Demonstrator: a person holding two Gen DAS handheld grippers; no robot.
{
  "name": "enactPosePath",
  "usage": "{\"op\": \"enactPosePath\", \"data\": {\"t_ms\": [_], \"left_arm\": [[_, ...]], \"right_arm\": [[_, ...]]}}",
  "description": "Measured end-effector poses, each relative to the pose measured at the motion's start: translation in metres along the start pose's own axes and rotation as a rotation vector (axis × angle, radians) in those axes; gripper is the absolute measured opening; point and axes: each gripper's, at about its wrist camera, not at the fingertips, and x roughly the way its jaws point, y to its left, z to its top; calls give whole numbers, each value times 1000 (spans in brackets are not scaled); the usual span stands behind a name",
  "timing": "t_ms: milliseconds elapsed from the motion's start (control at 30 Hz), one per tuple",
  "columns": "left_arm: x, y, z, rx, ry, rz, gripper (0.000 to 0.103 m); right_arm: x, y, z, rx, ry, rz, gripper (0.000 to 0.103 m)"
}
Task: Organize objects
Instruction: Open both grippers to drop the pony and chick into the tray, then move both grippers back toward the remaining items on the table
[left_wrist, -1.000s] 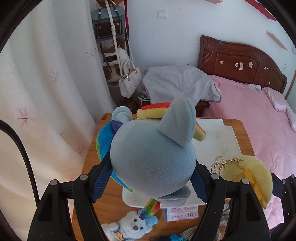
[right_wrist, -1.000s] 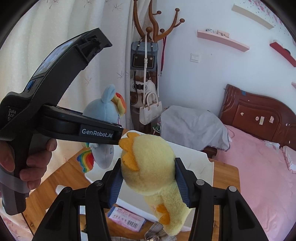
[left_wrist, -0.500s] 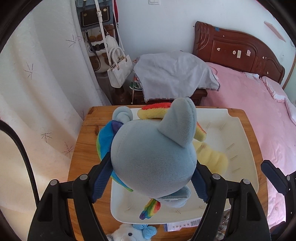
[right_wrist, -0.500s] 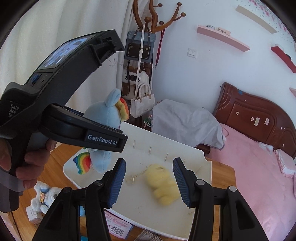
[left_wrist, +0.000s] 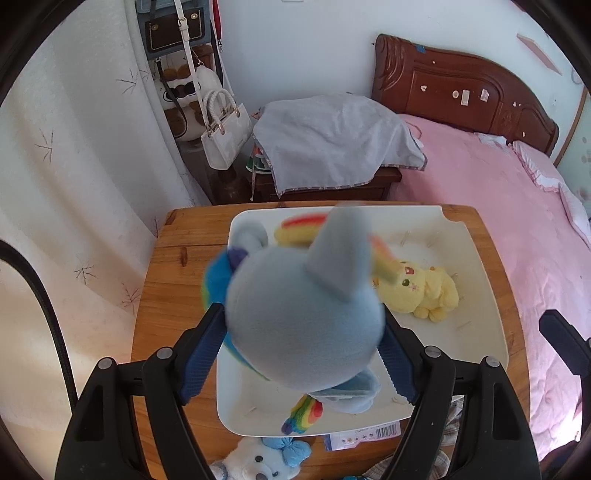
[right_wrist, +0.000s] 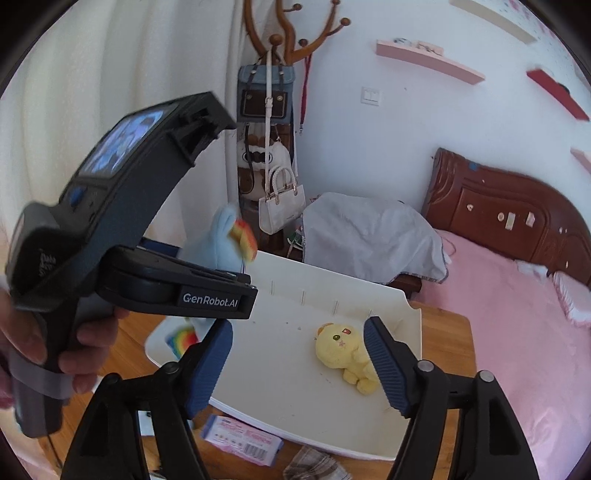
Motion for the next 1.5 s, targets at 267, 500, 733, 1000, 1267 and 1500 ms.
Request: {"op": "enactPosePath", "data": {"t_ms": [267, 500, 733, 1000, 1267, 1500], "left_arm": [[-19, 11, 7, -14, -54, -49, 82], [-47, 22, 3, 1, -110, -51, 82], [-79, 37, -11, -21, -166, 15, 82], [-114, 46, -36, -115, -197, 90, 81], [-150, 47, -66, -191, -242, 96, 81], [-180, 39, -93, -191, -290, 139, 81]], "right_arm": [[-26, 11, 3, 10, -13, -86, 80], [-51, 27, 3, -7, -4, -128, 81], [-78, 47, -7, -18, 7, -42, 82], [-114, 65, -25, -83, -3, 50, 82], [-152, 61, -48, -55, -9, 101, 85], [-179, 42, -68, 43, 30, 140, 88]]}}
